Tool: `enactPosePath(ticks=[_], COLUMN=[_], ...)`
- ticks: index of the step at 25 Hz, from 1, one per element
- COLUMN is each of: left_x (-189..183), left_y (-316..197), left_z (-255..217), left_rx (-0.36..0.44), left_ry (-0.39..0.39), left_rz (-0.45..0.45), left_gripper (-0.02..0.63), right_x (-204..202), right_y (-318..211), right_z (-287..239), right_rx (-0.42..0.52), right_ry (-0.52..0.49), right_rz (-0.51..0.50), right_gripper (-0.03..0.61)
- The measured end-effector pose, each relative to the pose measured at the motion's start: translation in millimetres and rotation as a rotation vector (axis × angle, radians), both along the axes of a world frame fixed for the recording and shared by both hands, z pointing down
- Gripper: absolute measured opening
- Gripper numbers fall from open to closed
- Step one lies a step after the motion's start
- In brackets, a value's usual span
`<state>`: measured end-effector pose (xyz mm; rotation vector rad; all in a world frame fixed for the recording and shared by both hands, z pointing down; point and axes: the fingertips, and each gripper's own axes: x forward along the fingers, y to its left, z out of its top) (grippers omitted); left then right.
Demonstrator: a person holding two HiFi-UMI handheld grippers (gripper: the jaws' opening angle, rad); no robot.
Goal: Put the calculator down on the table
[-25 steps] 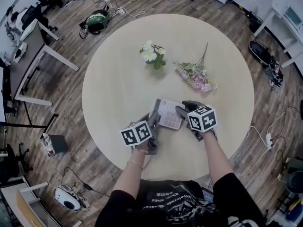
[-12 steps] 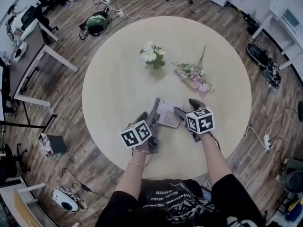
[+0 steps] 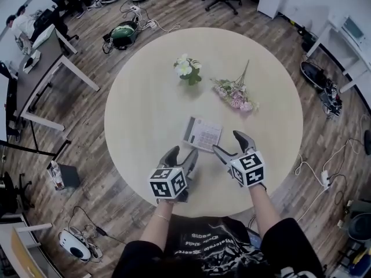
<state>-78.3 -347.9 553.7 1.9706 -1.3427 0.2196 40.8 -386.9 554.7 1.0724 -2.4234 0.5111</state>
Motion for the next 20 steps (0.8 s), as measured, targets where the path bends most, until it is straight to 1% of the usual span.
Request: enactPosePath(ticks=[3,7,9,13,16,18,20], left_x=[9.0,22.4,30.6,46.0,48.0,47.9,51.9], left_y=[26.9,65.4,83.5,117.5,141.9,153.4,164.7], left_z=[-11.7,-30.8,-37.6,-50.1,-58.5,-63.9,-64.6], left_rx=[0.035,0.113,0.14,0.192,0.237,0.263,0.273], left_ry=[-0.04,-0.078,-0.095,-0.124,-0.144,-0.159,-0.173], left_rz=[0.048,0.064,0.083,0.126,0.138,0.148,0.17], left_gripper=[0.302,0.302,0.302,0.302,0.302,0.302,0.302], right_x=[2.3,11.1,15.4,26.9,32.7,35.6,40.1], right_y=[18.4,51.3,68.7,109.1,140.6,155.5,168.7], right_z=[-24.3,-46.3,-54.3,-59.0,-58.3,-61.2,-61.0], right_rx=[0.055,0.098,0.117,0.144,0.164,0.193,0.209], right_ry=[-0.015,-0.022,-0.025,-0.011,-0.013,-0.022,-0.022], right_rz=[-0.012,-0.025,-0.032,-0.057,-0.061,-0.053,-0.051], right_gripper=[0.383,0.383,0.382,0.38,0.379,0.371,0.362])
